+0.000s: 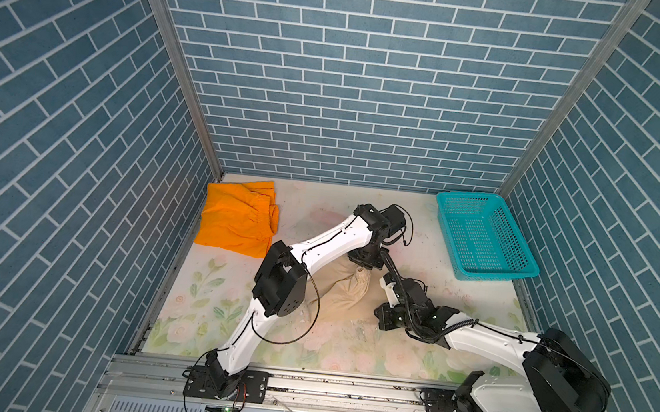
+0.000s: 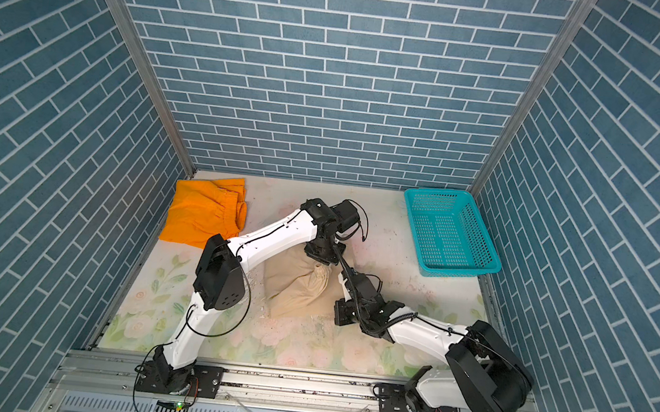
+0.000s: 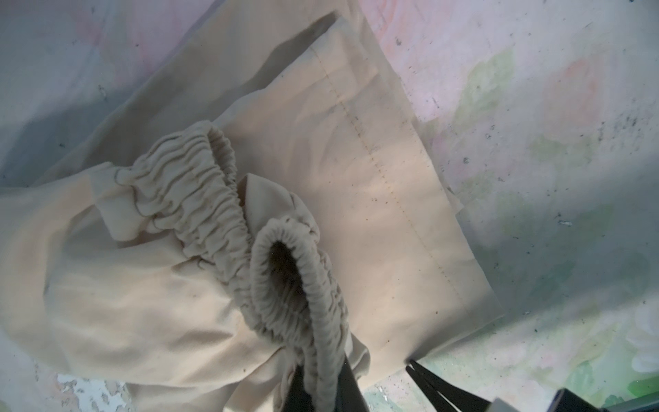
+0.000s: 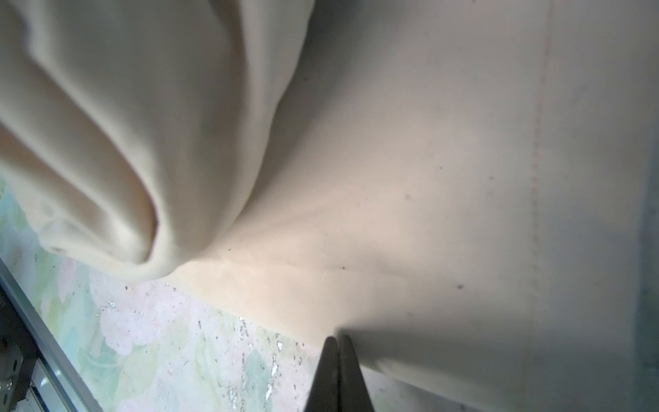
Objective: Fold and stack the shorts
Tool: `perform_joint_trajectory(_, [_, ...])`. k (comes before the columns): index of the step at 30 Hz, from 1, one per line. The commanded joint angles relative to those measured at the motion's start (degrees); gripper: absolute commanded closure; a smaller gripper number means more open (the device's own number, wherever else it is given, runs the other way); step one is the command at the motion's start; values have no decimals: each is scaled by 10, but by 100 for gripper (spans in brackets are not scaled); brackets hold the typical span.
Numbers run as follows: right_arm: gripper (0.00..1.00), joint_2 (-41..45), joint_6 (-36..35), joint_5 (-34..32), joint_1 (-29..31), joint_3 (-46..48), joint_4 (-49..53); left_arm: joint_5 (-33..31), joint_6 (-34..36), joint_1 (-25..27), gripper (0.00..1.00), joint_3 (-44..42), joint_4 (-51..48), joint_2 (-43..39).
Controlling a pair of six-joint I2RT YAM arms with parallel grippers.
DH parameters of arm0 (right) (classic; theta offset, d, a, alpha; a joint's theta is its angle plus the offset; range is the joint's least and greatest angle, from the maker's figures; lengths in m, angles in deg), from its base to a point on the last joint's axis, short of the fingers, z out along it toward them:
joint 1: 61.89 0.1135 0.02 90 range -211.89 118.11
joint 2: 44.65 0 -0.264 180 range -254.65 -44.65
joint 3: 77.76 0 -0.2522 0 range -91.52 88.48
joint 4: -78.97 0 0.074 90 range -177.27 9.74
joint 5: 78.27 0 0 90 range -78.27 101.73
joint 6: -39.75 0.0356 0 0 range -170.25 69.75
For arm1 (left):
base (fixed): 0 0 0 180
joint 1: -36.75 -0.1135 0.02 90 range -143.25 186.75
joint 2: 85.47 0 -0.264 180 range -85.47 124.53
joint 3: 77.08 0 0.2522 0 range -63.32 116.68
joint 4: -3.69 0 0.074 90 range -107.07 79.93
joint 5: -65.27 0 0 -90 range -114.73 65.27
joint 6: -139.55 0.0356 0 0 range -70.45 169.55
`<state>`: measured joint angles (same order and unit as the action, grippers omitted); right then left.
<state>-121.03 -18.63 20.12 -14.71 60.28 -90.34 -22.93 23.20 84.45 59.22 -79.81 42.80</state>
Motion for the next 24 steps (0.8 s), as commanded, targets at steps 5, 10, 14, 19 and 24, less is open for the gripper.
perform_joint_trajectory(5, [98,-38,27,8,-2,9,-53,9,22,25,100,-13,39,-38])
perform_joint_trajectory(10, [100,-67,36,26,-3,15,-82,-8,30,25,100,-13,28,-61])
perform_joint_trajectory(14, [100,-73,42,28,-2,18,-96,13,40,26,100,-26,51,-75])
perform_joint_trajectory(19, [100,-87,50,31,-2,24,-114,28,46,30,100,-36,65,-75])
perform_joint_trajectory(24, [100,-93,60,34,-2,33,-131,33,49,32,100,-40,73,-70])
